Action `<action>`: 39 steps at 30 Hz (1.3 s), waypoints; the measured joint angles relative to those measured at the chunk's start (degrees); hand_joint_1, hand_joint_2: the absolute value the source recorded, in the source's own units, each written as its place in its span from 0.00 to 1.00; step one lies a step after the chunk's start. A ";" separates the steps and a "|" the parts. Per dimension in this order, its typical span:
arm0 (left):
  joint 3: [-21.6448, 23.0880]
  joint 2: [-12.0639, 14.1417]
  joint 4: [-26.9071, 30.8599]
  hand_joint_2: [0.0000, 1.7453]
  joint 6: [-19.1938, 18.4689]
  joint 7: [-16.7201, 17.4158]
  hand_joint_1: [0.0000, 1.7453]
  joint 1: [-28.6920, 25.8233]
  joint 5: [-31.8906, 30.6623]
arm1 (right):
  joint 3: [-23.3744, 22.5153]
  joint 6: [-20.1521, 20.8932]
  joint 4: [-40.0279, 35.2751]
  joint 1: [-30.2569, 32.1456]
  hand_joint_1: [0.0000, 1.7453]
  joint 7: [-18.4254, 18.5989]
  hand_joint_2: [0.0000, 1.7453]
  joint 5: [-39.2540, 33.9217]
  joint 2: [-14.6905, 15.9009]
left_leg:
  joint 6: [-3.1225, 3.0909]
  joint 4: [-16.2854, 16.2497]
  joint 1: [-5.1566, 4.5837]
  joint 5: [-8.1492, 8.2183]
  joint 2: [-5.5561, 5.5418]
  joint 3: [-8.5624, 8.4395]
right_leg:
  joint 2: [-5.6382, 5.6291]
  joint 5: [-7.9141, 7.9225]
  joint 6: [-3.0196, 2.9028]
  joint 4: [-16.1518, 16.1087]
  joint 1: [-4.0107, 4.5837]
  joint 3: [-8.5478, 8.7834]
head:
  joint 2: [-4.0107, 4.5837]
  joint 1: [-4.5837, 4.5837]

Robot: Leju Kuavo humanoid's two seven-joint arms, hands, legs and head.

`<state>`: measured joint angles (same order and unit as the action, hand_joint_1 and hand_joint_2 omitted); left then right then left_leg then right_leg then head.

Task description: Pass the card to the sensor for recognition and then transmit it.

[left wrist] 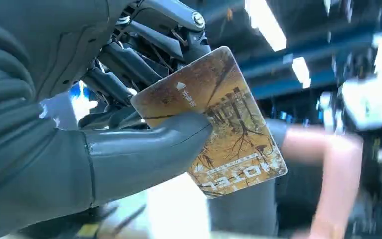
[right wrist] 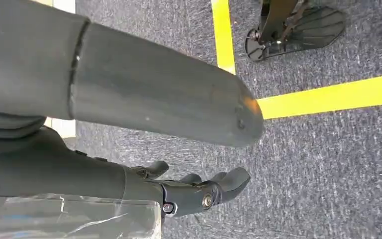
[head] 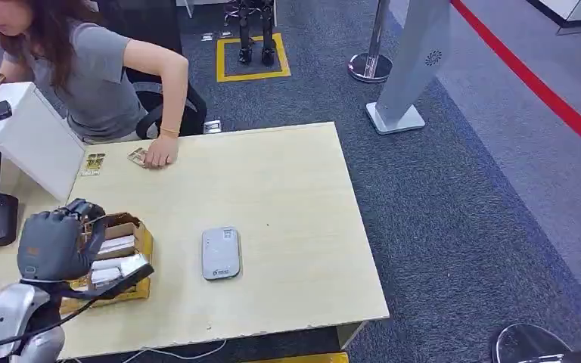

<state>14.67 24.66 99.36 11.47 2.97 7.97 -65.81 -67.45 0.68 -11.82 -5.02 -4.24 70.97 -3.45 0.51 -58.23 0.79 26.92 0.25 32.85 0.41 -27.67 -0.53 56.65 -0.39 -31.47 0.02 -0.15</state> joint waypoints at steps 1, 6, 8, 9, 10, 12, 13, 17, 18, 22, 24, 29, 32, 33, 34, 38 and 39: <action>0.02 0.26 0.11 1.00 -0.26 0.26 1.00 1.65 -0.04 | 0.11 0.02 0.02 -0.01 0.00 -0.07 0.00 0.15 -0.13 | 0.00 0.00 0.00 0.00 0.00 0.00 | 0.00 0.00 0.00 0.00 0.00 0.00 | 0.00 0.02; 0.09 1.27 0.11 1.00 -0.83 1.18 1.00 6.88 -0.13 | 0.81 0.09 0.02 -0.09 0.00 -0.09 0.00 0.46 -0.50 | 0.00 0.00 0.01 0.00 0.06 0.00 | -0.06 0.02 -0.04 0.01 0.00 -0.05 | 0.00 0.00; 0.07 1.85 -0.61 1.00 -1.44 2.55 1.00 8.60 0.07 | 0.94 0.28 0.04 -0.18 0.00 0.00 0.00 0.78 -0.61 | 0.01 0.00 0.01 0.00 0.06 0.02 | -0.06 0.02 -0.04 0.01 0.00 -0.07 | 0.00 0.00; 0.02 2.16 -1.65 1.00 -1.40 3.24 1.00 9.93 -0.15 | 1.01 0.37 0.04 -0.32 0.00 0.09 0.00 1.05 -0.63 | 0.01 0.00 0.02 0.00 0.05 0.03 | -0.06 0.02 -0.04 0.01 0.00 -0.07 | 0.00 0.00; -0.13 2.66 -3.51 1.00 -1.03 3.82 1.00 11.51 -1.09 | 1.16 0.44 0.04 -0.46 0.00 0.19 0.00 1.18 -0.66 | 0.01 0.01 0.02 0.00 0.05 0.03 | -0.06 0.02 -0.04 0.01 0.00 -0.06 | 0.00 0.00; -0.48 3.59 -8.60 1.00 0.73 4.26 1.00 15.09 -3.72 | 1.42 0.48 0.04 -0.89 0.00 0.77 0.00 1.57 -0.70 | 0.08 0.01 0.03 -0.05 0.06 0.01 | -0.07 0.04 -0.07 0.03 0.01 -0.08 | 0.00 0.04; -0.55 3.98 -11.38 1.00 2.28 4.06 1.00 16.60 -4.81 | 1.53 0.50 0.04 -1.02 0.00 0.98 0.00 1.57 -0.70 | 0.09 0.01 0.04 -0.06 0.07 0.01 | -0.07 0.05 -0.08 0.04 0.01 -0.08 | 0.00 -0.02; -0.57 4.90 -21.52 1.00 5.34 3.82 1.00 21.45 -8.94 | 2.21 0.61 0.04 -1.46 0.00 1.14 0.00 1.62 -0.72 | 0.13 0.01 0.04 -0.09 0.07 0.01 | -0.09 0.07 -0.11 0.08 0.01 -0.09 | 0.00 0.00; -0.55 4.89 -24.40 1.00 6.23 3.43 1.00 22.50 -9.68 | 2.25 0.68 0.04 -1.58 0.00 1.14 0.00 1.55 -0.72 | 0.13 0.01 0.03 -0.09 0.07 0.01 | -0.09 0.07 -0.11 0.08 0.01 -0.09 | 0.00 -0.02; -0.44 4.46 -32.90 1.00 11.00 2.27 1.00 24.39 -10.27 | 2.36 0.68 0.04 -1.87 0.00 1.09 0.00 1.38 -0.72 | 0.13 0.01 0.03 -0.09 0.11 0.01 | -0.18 0.07 -0.11 0.07 0.01 -0.12 | 0.00 -0.02; -0.35 4.00 -35.04 1.00 12.51 2.14 1.00 24.40 -10.40 | 2.40 0.66 0.04 -1.88 0.00 1.09 0.00 1.40 -0.72 | 0.13 0.01 0.03 -0.08 0.11 0.02 | -0.18 0.07 -0.11 0.07 0.01 -0.12 | 0.00 0.00; -0.15 2.82 -37.18 1.00 14.56 1.66 1.00 23.87 -10.93 | 2.49 0.31 0.04 -1.78 0.00 1.11 0.00 1.42 -0.70 | 0.13 0.01 0.03 -0.08 0.10 0.05 | -0.17 0.07 -0.11 0.05 0.00 -0.13 | 0.00 0.00; -0.09 2.36 -37.66 1.00 15.67 0.92 1.00 23.43 -11.39 | 2.58 0.09 0.04 -1.58 0.00 1.11 0.00 1.46 -0.68 | 0.13 0.01 0.03 -0.08 0.10 0.05 | -0.17 0.07 -0.11 0.05 0.00 -0.13 | 0.00 0.00; -0.07 2.19 -37.77 1.00 15.85 0.81 1.00 23.26 -11.47 | 2.62 0.07 0.04 -1.49 0.00 1.14 0.00 1.46 -0.68 | 0.13 0.01 0.03 -0.08 0.10 0.05 | -0.17 0.07 -0.11 0.05 0.00 -0.13 | 0.02 0.00; -0.07 2.05 -37.92 1.00 16.22 0.50 1.00 23.13 -11.54 | 2.62 0.07 0.04 -1.44 0.00 1.14 0.00 1.46 -0.68 | 0.13 0.01 0.03 -0.08 0.10 0.05 | -0.17 0.07 -0.11 0.05 0.00 -0.13 | 0.00 0.00; 0.00 1.53 -38.32 1.00 16.81 0.02 1.00 22.62 -12.02 | 2.69 0.11 0.04 -1.26 0.00 1.11 0.00 1.36 -0.70 | 0.13 0.01 0.04 -0.08 0.10 0.04 | -0.17 0.07 -0.11 0.06 0.01 -0.13 | 0.02 0.00; 0.00 1.40 -38.40 1.00 16.81 -0.07 1.00 22.58 -12.09 | 2.69 0.18 0.04 -1.26 0.00 1.07 0.00 1.16 -0.70 | 0.13 0.01 0.04 -0.08 0.10 0.04 | -0.17 0.07 -0.11 0.06 0.01 -0.13 | 0.02 0.00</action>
<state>14.67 26.05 60.96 28.28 2.91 30.55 -77.90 -64.76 0.85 -11.78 -6.28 -3.17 72.13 -4.15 0.64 -58.22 0.83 26.84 0.35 32.90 0.24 -27.60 -0.64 56.71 -0.38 -31.61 0.04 -0.15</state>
